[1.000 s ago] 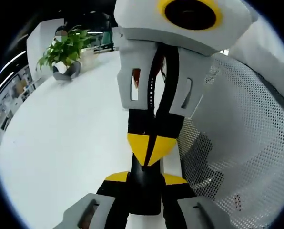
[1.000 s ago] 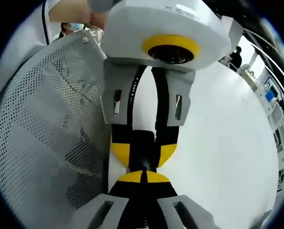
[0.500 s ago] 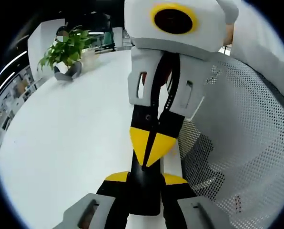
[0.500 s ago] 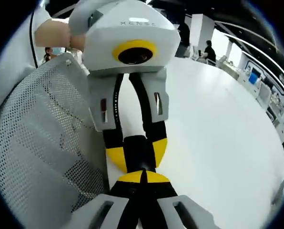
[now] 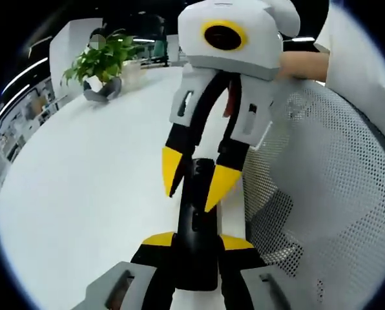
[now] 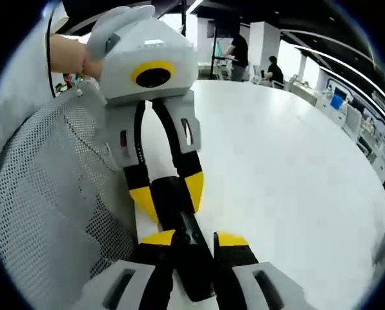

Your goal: Press the specified remote control buttons in sequence, fully releasing each button before pressing the next.

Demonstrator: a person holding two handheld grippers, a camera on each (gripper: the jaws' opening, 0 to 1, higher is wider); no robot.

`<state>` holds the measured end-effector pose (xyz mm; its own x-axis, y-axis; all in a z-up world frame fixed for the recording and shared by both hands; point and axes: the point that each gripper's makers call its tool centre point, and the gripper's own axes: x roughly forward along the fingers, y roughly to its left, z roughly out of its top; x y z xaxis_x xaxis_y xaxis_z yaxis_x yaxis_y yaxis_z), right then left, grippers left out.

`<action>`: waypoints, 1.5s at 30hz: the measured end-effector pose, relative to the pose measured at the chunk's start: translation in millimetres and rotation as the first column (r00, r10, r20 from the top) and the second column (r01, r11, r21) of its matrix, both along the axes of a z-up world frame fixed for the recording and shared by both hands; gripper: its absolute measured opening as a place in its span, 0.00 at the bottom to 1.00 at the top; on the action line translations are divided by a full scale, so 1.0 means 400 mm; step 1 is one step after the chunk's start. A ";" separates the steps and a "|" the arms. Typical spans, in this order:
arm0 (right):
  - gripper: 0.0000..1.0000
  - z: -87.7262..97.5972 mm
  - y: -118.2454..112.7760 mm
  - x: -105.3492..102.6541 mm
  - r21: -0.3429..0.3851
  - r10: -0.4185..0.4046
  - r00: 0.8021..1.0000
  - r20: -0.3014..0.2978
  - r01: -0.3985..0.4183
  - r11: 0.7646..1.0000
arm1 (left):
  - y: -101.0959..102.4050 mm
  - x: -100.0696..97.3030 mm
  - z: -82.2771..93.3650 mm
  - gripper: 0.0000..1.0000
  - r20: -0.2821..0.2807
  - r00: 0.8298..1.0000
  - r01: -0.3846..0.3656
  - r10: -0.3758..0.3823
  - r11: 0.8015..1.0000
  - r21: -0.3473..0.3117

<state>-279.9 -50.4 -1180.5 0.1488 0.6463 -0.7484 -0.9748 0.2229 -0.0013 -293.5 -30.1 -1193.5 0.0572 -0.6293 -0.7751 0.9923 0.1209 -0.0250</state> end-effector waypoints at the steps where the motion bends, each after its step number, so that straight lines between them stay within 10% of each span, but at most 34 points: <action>1: 0.27 -0.002 -0.012 -0.006 -0.016 0.016 1.000 0.007 -0.016 1.000 | -0.002 0.001 -0.001 0.24 0.013 1.000 0.010 -0.010 1.000 0.013; 6: 0.34 -0.037 -0.070 -0.007 -0.247 0.171 0.976 0.137 -0.134 0.960 | -0.003 0.000 0.001 0.25 0.007 1.000 -0.020 0.019 0.999 0.036; 10: 0.22 -0.036 0.001 -0.030 -0.084 0.191 0.978 0.084 -0.184 0.979 | -0.002 0.001 0.000 0.25 0.010 0.998 -0.057 0.057 0.998 0.038; 21: 0.22 -0.038 -0.016 -0.021 -0.109 0.146 0.988 0.045 -0.140 0.984 | 0.001 0.008 0.000 0.26 0.002 0.988 -0.156 0.157 0.987 -0.028; 26: 0.21 -0.039 -0.007 -0.017 -0.078 0.131 0.990 0.046 -0.128 0.989 | 0.025 0.020 0.018 0.28 -0.093 0.927 -0.371 0.364 0.925 -0.077; 29: 0.21 -0.037 -0.007 -0.018 -0.066 0.118 0.992 0.045 -0.115 0.991 | 0.051 0.017 0.044 0.29 -0.067 0.922 -0.385 0.381 0.921 -0.062; 36: 0.23 -0.036 -0.005 -0.012 -0.020 0.070 0.997 0.011 -0.069 0.997 | 0.101 0.051 0.160 0.43 -0.019 0.861 -0.501 0.509 0.839 -0.211; 45: 0.23 -0.034 -0.003 -0.017 -0.004 0.044 0.999 0.009 -0.044 0.999 | 0.192 0.086 0.293 0.68 -0.003 0.721 -0.621 0.693 0.645 -0.446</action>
